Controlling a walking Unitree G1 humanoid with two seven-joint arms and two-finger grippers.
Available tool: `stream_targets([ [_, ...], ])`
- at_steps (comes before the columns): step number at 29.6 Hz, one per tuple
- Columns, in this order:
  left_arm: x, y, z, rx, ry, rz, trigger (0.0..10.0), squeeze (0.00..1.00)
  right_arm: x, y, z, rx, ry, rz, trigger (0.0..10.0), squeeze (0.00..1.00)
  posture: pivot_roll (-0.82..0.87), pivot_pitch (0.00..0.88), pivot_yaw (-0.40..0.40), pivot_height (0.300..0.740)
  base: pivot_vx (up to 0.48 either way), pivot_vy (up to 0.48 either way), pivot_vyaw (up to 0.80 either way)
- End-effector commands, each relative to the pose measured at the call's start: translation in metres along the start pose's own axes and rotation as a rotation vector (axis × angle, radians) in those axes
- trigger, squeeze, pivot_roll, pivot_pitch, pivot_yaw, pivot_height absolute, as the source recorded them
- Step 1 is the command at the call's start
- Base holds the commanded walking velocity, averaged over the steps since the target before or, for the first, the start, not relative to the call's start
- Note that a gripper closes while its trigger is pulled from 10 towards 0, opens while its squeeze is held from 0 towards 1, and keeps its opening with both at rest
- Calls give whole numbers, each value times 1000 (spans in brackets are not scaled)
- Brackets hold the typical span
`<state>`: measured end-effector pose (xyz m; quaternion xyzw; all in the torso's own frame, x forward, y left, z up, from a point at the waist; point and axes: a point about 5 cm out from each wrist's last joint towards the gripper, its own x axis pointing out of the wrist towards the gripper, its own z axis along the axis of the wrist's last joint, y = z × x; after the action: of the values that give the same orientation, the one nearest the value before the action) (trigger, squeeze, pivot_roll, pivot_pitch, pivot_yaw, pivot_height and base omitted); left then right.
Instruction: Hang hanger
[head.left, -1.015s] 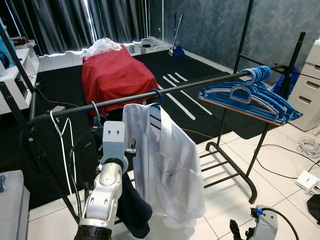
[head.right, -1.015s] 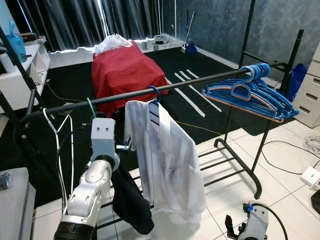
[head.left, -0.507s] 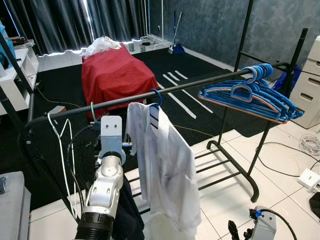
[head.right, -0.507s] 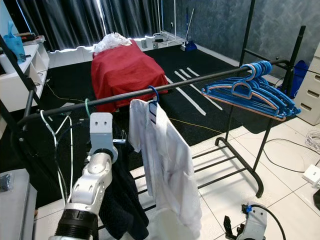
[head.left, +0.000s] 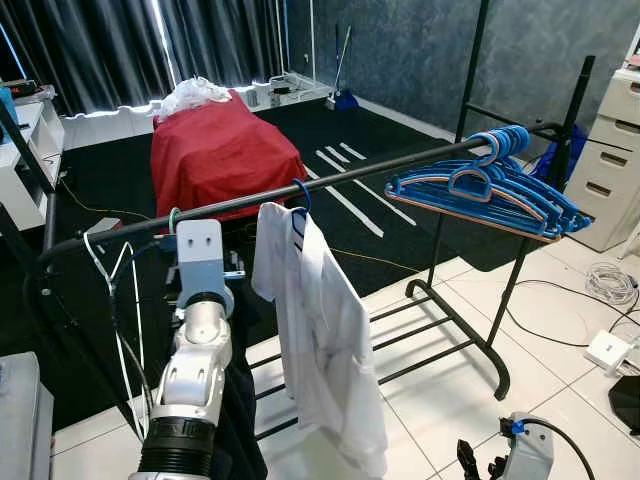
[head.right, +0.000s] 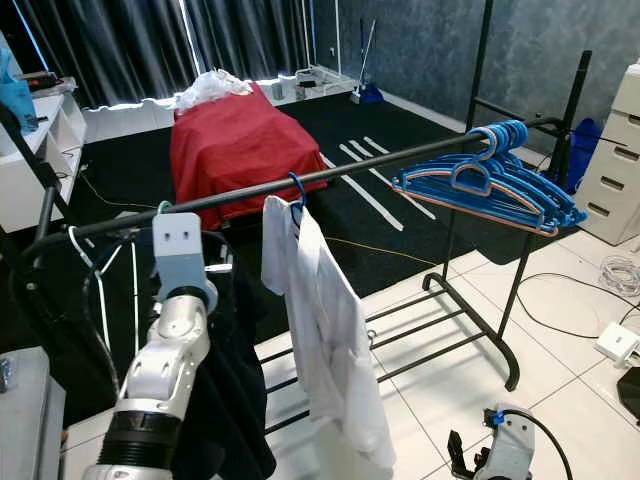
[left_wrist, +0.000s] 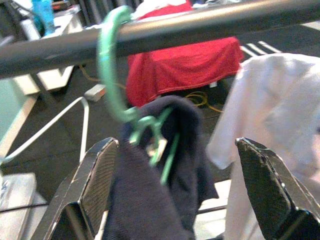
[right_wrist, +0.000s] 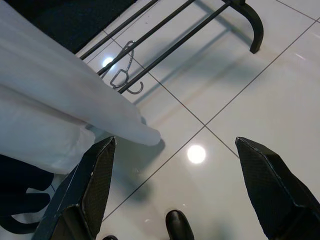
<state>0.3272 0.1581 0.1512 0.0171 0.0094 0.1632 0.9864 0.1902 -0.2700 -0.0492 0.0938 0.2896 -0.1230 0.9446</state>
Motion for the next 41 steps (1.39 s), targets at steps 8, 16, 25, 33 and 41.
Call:
stream_targets([
  [8,6,27,-18,77,23,75,10000,0,0,2,-2,12,-3,4,10000,0,-116,0,41,740,0,0,0],
  [16,11,-2,-33,116,33,-164,10000,0,-1,3,-3,13,-1,4,10000,0,-120,0,38,740,0,0,0],
  [25,14,-25,-32,24,33,-338,8118,0,-1,3,-4,19,0,-3,10000,0,-136,0,51,740,0,0,0],
  [33,16,-23,-37,53,34,-329,0,0,-1,2,-3,20,-4,-5,10000,0,-133,0,49,740,0,0,0],
  [41,15,-21,-54,121,91,-344,0,0,1,6,3,10,-33,8,10000,0,-131,0,47,740,0,0,0],
])
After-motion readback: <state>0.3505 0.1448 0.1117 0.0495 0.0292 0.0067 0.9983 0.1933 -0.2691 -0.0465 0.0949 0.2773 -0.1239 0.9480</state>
